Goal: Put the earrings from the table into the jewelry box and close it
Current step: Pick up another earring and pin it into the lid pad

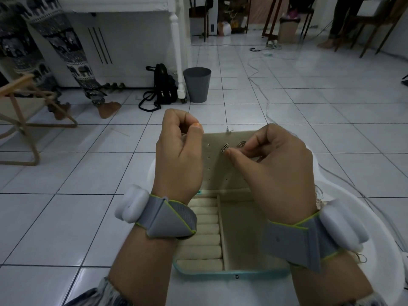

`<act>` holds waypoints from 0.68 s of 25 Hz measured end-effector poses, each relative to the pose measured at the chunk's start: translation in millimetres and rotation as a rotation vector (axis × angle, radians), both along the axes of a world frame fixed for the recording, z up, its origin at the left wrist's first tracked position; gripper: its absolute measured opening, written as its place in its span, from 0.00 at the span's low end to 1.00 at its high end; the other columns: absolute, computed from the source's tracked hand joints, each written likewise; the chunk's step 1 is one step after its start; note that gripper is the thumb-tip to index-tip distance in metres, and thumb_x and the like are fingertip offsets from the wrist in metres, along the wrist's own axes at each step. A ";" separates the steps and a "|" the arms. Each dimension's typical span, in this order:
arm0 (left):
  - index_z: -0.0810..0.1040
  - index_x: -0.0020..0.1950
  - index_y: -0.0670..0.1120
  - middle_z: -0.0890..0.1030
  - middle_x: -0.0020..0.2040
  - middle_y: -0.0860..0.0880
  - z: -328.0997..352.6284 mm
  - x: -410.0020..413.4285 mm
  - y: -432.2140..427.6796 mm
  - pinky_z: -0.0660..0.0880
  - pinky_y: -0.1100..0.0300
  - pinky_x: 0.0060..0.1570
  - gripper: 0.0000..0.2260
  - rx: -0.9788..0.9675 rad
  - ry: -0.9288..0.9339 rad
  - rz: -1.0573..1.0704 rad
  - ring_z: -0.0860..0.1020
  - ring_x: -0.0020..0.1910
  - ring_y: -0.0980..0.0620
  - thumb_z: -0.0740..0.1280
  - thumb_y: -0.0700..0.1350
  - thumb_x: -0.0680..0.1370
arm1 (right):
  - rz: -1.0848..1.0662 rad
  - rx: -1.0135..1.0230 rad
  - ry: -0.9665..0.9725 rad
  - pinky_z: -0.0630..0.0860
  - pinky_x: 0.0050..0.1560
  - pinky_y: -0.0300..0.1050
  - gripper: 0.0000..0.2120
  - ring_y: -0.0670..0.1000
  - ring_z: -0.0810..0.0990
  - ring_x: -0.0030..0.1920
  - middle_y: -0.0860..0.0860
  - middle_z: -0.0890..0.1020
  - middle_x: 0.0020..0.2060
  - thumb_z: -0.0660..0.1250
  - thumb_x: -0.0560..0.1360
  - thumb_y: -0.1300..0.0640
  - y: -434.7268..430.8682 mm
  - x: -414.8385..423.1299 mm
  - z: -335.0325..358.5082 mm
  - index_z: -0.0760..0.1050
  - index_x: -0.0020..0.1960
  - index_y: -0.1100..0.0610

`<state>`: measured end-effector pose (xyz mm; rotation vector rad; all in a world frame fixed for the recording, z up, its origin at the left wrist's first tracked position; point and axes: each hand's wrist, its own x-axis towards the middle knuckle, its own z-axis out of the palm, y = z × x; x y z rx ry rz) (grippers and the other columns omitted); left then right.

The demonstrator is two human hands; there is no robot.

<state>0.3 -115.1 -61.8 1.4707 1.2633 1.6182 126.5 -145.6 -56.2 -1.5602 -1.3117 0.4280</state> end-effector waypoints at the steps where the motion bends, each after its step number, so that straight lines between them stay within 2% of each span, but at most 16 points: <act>1: 0.69 0.41 0.50 0.73 0.35 0.50 0.3 -0.2 -0.5 0.70 0.52 0.34 0.02 -0.005 0.002 0.000 0.70 0.33 0.51 0.59 0.44 0.73 | -0.028 0.005 -0.036 0.78 0.40 0.53 0.13 0.51 0.80 0.37 0.43 0.82 0.30 0.74 0.64 0.46 -1.0 -0.8 1.7 0.71 0.34 0.50; 4: 0.70 0.41 0.50 0.74 0.36 0.49 1.7 -2.2 -0.9 0.70 0.52 0.35 0.02 -0.026 0.018 -0.005 0.71 0.34 0.50 0.59 0.44 0.72 | -0.071 0.059 -0.128 0.77 0.39 0.49 0.14 0.48 0.79 0.37 0.42 0.80 0.30 0.74 0.63 0.46 -2.2 -0.3 4.8 0.71 0.34 0.50; 6: 0.71 0.40 0.49 0.75 0.36 0.49 5.2 -6.1 -0.8 0.70 0.55 0.35 0.02 -0.047 0.034 -0.039 0.72 0.34 0.52 0.59 0.44 0.72 | -0.080 0.172 -0.241 0.74 0.43 0.48 0.12 0.50 0.77 0.45 0.43 0.79 0.39 0.75 0.61 0.46 -1.5 2.9 3.4 0.74 0.39 0.48; 9: 0.74 0.39 0.47 0.76 0.33 0.51 13.0 -16.9 -0.9 0.71 0.66 0.33 0.03 -0.096 0.045 -0.152 0.73 0.32 0.58 0.62 0.43 0.70 | -0.031 0.252 -0.426 0.64 0.52 0.46 0.16 0.53 0.70 0.57 0.45 0.77 0.50 0.73 0.61 0.44 -0.2 10.3 -0.7 0.79 0.48 0.46; 11: 0.76 0.37 0.48 0.77 0.33 0.52 18.6 -24.0 -3.0 0.70 0.70 0.30 0.02 -0.138 0.101 -0.246 0.73 0.31 0.59 0.64 0.43 0.69 | 0.032 0.256 -0.431 0.60 0.53 0.45 0.13 0.53 0.69 0.59 0.42 0.78 0.49 0.72 0.61 0.43 -0.7 15.9 0.6 0.80 0.44 0.45; 15: 0.77 0.38 0.45 0.79 0.35 0.45 26.5 -29.8 -8.8 0.71 0.68 0.28 0.01 -0.233 0.147 -0.469 0.76 0.30 0.58 0.67 0.41 0.67 | 0.233 0.349 -0.464 0.66 0.54 0.51 0.07 0.50 0.71 0.60 0.40 0.79 0.45 0.73 0.63 0.44 -7.9 27.7 2.7 0.79 0.37 0.46; 17: 0.79 0.38 0.45 0.79 0.34 0.46 27.2 -30.6 -9.1 0.73 0.67 0.29 0.03 -0.244 0.160 -0.549 0.76 0.30 0.58 0.68 0.38 0.66 | 0.307 0.386 -0.467 0.68 0.56 0.54 0.07 0.50 0.73 0.60 0.40 0.80 0.43 0.72 0.64 0.44 -12.9 30.7 1.5 0.79 0.35 0.46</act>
